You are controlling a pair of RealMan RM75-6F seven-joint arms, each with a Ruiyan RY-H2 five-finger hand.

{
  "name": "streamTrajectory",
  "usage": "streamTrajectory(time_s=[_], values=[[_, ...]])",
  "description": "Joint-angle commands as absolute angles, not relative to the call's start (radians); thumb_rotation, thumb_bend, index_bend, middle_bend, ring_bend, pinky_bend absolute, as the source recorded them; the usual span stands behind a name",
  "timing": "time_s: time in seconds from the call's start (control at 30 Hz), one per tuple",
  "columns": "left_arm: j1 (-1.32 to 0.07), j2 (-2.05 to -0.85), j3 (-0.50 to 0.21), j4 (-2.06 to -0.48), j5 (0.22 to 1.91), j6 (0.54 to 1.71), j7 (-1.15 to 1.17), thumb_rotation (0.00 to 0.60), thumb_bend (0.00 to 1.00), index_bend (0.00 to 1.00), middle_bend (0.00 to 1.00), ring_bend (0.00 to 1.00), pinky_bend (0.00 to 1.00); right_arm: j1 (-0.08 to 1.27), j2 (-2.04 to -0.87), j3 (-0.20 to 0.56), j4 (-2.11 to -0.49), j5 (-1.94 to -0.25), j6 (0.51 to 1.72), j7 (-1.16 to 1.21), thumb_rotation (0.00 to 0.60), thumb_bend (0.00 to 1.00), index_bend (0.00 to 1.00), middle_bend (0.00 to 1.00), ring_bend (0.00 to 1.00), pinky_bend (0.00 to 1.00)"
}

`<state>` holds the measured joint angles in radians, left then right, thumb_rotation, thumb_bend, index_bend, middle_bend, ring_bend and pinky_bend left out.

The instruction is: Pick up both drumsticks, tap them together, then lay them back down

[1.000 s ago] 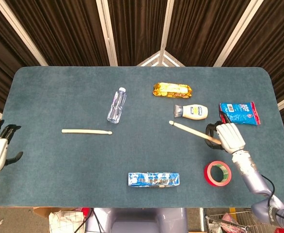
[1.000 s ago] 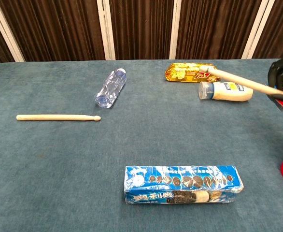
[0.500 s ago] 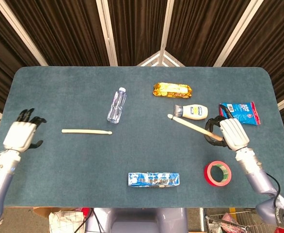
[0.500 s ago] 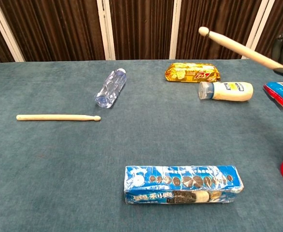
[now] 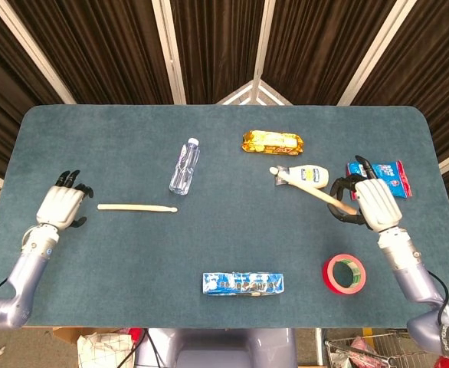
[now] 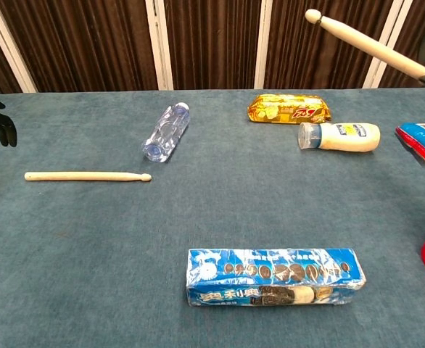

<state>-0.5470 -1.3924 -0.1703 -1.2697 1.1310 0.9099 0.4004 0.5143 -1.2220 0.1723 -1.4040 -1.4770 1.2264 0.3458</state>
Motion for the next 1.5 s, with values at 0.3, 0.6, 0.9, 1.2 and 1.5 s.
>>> streamTrajectory(time_s=[0.3, 0.6, 0.9, 1.2, 1.5], values=[[-0.632, -1.557, -0.151, -1.075, 1.157, 0.881, 0.440, 0.600, 0.37, 0.43, 0.38, 0.01, 0.00, 0.511, -1.216, 0.178, -1.407, -1.464, 1.224, 0.325, 0.600, 0.44, 0.77, 0.64, 0.44, 0.00], [-0.657, -1.630, -0.154, -0.998, 1.168, 0.875, 0.393, 0.600, 0.37, 0.47, 0.47, 0.05, 0.00, 0.504, -1.199, 0.186, -1.403, -1.445, 1.222, 0.326, 0.600, 0.44, 0.77, 0.64, 0.44, 0.00], [-0.673, -1.668, -0.152, -0.967, 1.173, 0.880, 0.406, 0.600, 0.38, 0.48, 0.47, 0.05, 0.00, 0.499, -1.189, 0.185, -1.395, -1.447, 1.221, 0.340, 0.600, 0.44, 0.77, 0.64, 0.44, 0.00], [-0.691, -1.699, -0.155, -0.949, 1.178, 0.888, 0.416, 0.600, 0.38, 0.51, 0.51, 0.07, 0.00, 0.499, -1.195, 0.182, -1.383, -1.448, 1.216, 0.336, 0.600, 0.45, 0.78, 0.64, 0.44, 0.00], [-0.691, -1.714, -0.148, -0.925, 1.170, 0.900, 0.469, 0.600, 0.38, 0.53, 0.51, 0.07, 0.00, 0.501, -1.196, 0.186, -1.381, -1.448, 1.217, 0.332, 0.600, 0.45, 0.78, 0.64, 0.44, 0.00]])
